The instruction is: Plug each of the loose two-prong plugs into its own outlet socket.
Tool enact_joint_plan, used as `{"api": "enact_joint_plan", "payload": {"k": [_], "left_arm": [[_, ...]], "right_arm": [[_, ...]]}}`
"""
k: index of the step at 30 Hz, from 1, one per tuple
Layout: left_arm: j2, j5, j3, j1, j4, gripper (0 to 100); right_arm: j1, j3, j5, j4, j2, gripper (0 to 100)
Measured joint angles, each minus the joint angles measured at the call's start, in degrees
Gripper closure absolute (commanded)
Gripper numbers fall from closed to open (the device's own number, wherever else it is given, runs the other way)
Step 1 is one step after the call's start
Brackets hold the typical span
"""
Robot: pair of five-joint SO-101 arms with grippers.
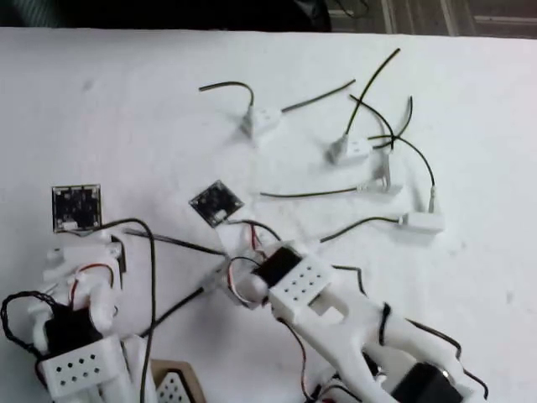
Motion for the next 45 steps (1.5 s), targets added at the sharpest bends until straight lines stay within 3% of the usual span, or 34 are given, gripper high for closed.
{"api": "enact_joint_plan", "payload": {"k": [18, 23, 33, 38, 45], "left_arm": [[0.0, 0.0, 0.0, 0.0, 0.0, 86], [0.0, 0.0, 0.0, 0.0, 0.0, 86], [0.0, 0.0, 0.0, 0.0, 0.0, 86], [0.0, 0.0, 0.0, 0.0, 0.0, 86], [0.0, 0.0, 0.0, 0.0, 0.0, 86]], "right_arm": [[-4.22, -0.62, 0.0, 0.26, -6.07, 89.3], [-4.13, -0.7, 0.0, -4.04, -6.07, 89.4], [-3.16, -5.1, 1.14, -10.9, 5.36, 89.0], [0.26, -17.93, 7.12, -3.52, 15.74, 88.5], [2.29, -39.03, 7.91, 10.55, 32.79, 76.2]]}}
